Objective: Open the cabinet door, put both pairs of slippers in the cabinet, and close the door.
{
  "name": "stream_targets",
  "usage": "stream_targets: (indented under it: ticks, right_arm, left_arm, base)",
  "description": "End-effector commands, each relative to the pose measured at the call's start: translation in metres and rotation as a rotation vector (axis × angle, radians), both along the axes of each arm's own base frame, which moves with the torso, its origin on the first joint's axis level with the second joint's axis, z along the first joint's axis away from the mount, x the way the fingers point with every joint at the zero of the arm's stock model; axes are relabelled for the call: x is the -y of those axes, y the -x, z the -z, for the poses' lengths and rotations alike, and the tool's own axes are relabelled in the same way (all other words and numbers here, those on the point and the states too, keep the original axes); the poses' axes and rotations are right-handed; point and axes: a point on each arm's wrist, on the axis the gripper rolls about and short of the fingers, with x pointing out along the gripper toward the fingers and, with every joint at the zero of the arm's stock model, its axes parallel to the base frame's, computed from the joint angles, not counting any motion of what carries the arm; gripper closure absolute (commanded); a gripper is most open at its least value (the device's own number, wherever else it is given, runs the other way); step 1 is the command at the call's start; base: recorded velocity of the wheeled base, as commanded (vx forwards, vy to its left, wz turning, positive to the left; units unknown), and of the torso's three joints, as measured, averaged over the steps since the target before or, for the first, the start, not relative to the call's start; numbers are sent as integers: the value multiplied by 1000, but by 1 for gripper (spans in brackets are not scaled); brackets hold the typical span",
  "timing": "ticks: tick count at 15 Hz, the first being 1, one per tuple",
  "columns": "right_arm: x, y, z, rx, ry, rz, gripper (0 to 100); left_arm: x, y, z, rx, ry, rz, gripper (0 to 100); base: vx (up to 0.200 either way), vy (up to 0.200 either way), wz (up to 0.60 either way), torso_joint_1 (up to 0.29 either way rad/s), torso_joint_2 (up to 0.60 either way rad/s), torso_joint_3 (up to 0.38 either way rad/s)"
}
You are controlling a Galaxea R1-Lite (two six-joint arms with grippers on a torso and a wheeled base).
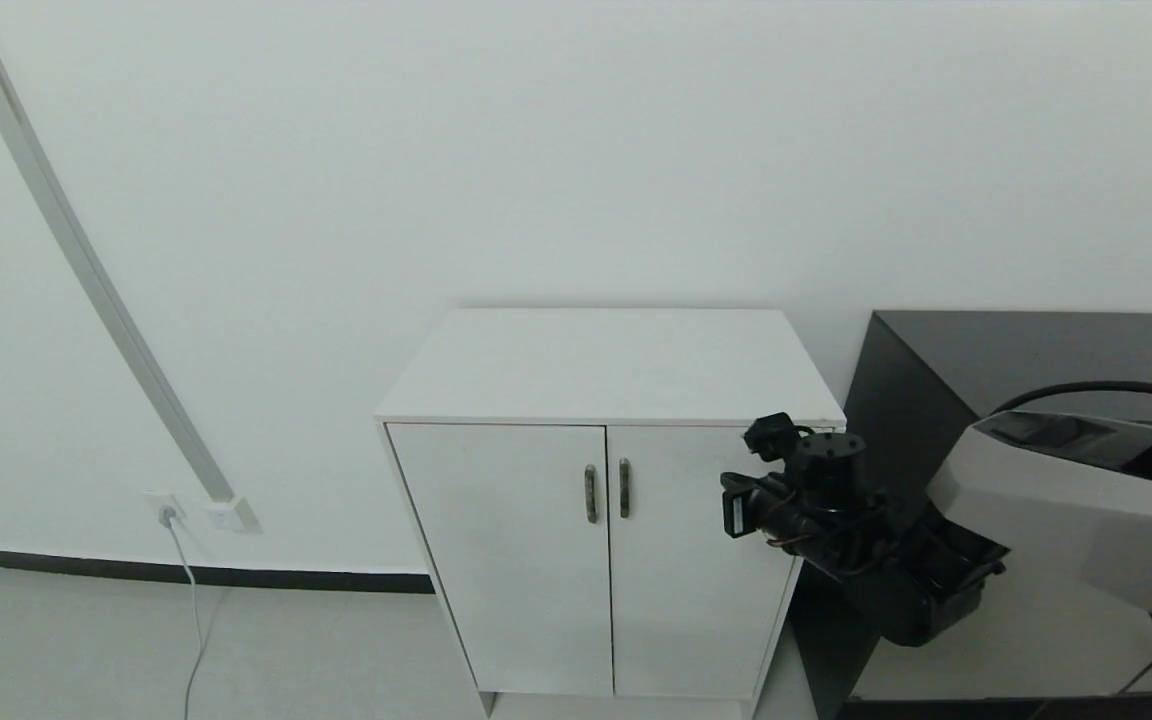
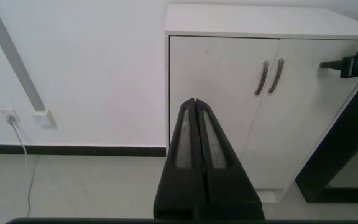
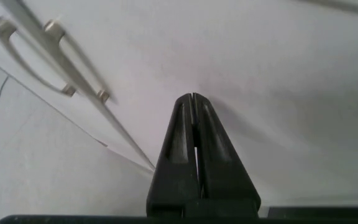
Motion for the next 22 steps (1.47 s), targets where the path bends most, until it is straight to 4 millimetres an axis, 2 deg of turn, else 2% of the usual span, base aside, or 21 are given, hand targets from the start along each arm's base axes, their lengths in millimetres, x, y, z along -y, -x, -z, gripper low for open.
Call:
stream_targets:
  ticks: [1,4,5,7,8,9,11,14,21,22]
  right_arm:
    - [26,31,-26,38,-20,26,100]
    - [64,64,-35,46,-22,85,100]
    - [65,65,-35,44,-21,87,100]
    - [115,91,-34,51,-20,211,100]
    - [115,91,-34,51,-20,211,100]
    - [149,109,-28,30,-8,318,100]
    - [178,130,-31,-2,-2,412,100]
    - [191,158,-39,-12,-3,444,100]
    - [193,190,-63,-20,-9,459,100]
    - [192,204,-67,-55,-5,439,100]
  left_arm:
    - [0,0,0,0,0,-1,100]
    - [0,0,0,0,-1,-1,100]
    - [0,0,0,0,-1,-1,100]
    - [0,0,0,0,0,-1,100]
    - [0,0,0,0,0,-1,100]
    - [0,0,0,0,0,-1,100]
    - [0,0,0,0,-1,-1,100]
    - [0,0,0,0,0,-2,100]
    - [0,0,0,0,2,-2,100]
    - [0,0,0,0,2,-2,100]
  base:
    - [0,0,0,0,0,0]
    - [0,0,0,0,0,0]
    - [0,0,0,0,0,0]
    - [0,0,0,0,0,0]
    - [0,0,0,0,0,0]
    - [0,0,0,0,0,0]
    - [0,0,0,0,0,0]
    - [0,0,0,0,0,0]
    - [0,0,0,0,0,0]
    - [0,0,0,0,0,0]
